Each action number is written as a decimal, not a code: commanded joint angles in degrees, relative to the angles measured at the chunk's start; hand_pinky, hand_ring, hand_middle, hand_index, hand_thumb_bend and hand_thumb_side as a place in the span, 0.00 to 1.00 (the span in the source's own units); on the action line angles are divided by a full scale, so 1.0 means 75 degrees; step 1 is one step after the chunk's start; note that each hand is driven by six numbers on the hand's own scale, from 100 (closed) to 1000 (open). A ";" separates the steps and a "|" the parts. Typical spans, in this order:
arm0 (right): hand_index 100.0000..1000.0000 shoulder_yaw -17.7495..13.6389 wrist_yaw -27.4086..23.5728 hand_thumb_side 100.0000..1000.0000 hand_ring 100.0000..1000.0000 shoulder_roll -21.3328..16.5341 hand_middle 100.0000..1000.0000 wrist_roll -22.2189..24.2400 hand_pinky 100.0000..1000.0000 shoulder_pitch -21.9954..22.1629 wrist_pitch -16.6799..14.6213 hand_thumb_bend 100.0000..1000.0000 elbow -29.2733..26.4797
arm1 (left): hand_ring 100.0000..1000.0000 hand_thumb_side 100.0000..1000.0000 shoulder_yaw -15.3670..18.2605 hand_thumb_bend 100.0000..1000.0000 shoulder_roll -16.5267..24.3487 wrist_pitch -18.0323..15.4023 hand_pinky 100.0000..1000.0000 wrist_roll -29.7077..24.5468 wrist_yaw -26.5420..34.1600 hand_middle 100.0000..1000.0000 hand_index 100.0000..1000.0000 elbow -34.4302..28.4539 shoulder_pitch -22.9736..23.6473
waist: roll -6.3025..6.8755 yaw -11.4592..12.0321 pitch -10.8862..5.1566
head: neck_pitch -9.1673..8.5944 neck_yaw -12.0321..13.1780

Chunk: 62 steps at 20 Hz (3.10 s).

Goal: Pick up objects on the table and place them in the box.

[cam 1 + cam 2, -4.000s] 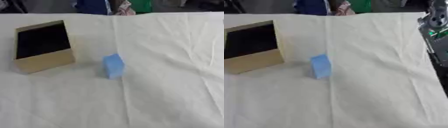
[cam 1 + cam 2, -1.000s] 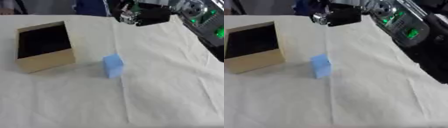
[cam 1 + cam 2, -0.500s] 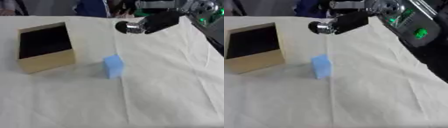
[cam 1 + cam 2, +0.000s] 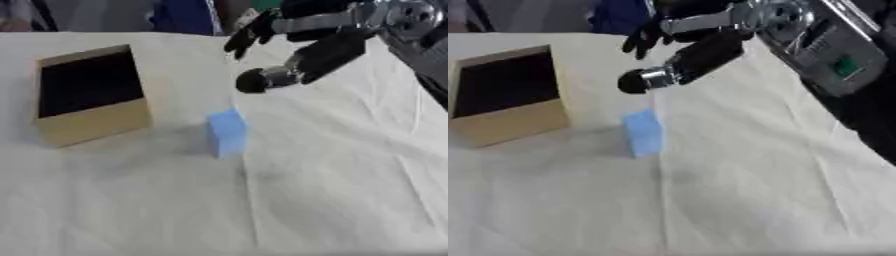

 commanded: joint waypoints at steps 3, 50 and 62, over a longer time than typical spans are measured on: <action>1.00 -0.0018 0.0269 1.00 0.99 -0.0203 0.91 0.0171 0.96 -0.0144 -0.0001 0.50 0.0003 | 0.89 1.00 0.0085 0.05 0.0197 -0.0012 0.72 -0.0032 0.0014 0.71 0.85 -0.0119 -0.0081 | 0.0029 -0.0001 -0.0117 | 0.0017 0.0028; 1.00 0.0897 0.1681 0.88 0.96 0.0562 0.78 0.0174 0.97 -0.0366 -0.0974 0.35 0.1481 | 0.88 1.00 0.0187 0.02 0.0083 0.0014 0.70 -0.0164 0.0043 0.66 0.81 -0.0119 -0.0130 | 0.0084 0.0042 0.0116 | -0.0079 0.0114; 1.00 0.0928 0.1231 0.98 1.00 0.0683 0.90 0.0174 1.00 -0.0197 -0.0812 0.48 0.1956 | 0.88 1.00 0.0205 0.02 0.0051 0.0009 0.70 -0.0200 0.0070 0.65 0.80 -0.0119 -0.0143 | 0.0101 0.0048 0.0134 | -0.0130 0.0129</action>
